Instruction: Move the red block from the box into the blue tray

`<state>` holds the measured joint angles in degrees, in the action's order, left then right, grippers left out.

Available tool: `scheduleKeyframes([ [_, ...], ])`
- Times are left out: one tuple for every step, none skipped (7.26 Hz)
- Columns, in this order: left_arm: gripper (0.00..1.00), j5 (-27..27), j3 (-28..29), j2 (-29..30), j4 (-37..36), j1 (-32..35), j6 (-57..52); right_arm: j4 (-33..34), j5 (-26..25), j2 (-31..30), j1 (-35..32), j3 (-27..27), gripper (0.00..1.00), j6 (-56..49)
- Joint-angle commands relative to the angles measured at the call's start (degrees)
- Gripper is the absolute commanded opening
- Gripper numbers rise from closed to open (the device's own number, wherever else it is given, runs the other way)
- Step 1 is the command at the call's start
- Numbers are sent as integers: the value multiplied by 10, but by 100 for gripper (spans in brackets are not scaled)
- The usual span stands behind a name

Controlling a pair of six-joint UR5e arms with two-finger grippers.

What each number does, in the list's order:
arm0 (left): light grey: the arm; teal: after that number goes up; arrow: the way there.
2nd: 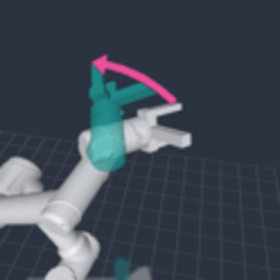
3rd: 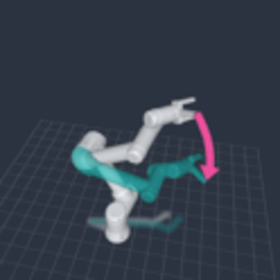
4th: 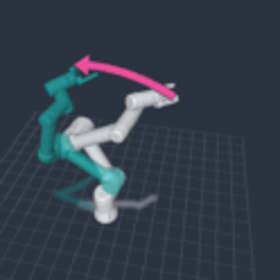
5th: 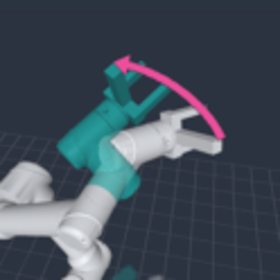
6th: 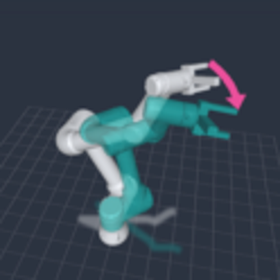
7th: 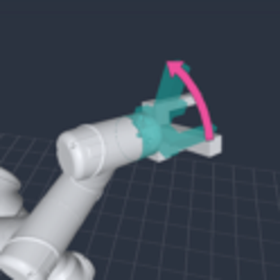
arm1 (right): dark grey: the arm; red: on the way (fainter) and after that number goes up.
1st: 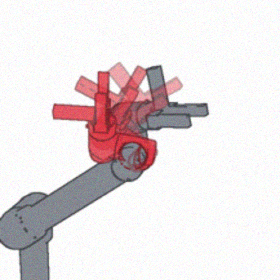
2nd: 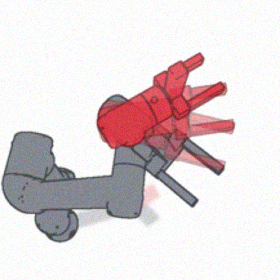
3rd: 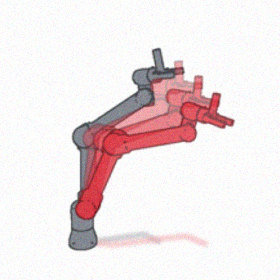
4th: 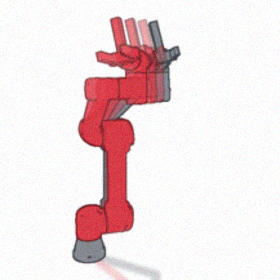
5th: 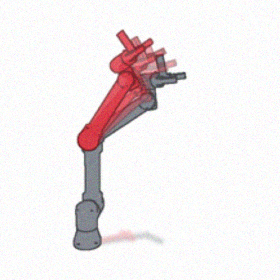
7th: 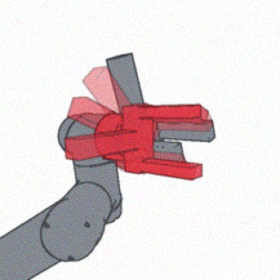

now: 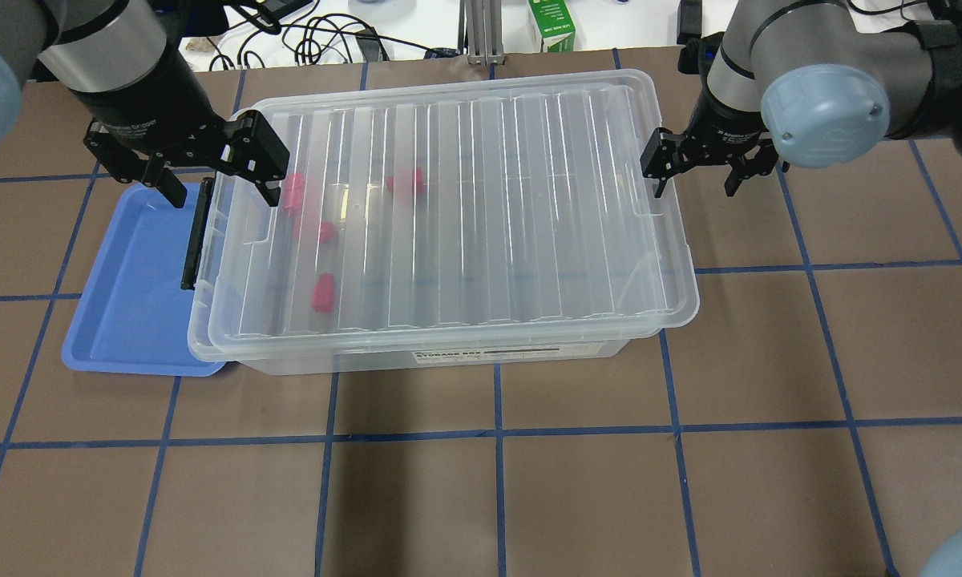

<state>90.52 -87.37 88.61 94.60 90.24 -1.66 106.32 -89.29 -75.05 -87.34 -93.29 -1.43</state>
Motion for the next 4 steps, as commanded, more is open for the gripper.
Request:
scheduleKeyframes([
  [100, 0, 0, 2, 0, 0, 0, 1, -21, 3, 2, 0, 100, -4],
  [100, 0, 0, 0, 0, -1, 0, 1, -22, 3, 2, 2, 100, -5],
  [100, 0, 0, 2, 0, -1, 0, 5, -36, 3, 3, 4, 100, -5],
  [100, 0, 1, 2, 0, -1, 0, 6, -46, 3, 4, 5, 100, -4],
])
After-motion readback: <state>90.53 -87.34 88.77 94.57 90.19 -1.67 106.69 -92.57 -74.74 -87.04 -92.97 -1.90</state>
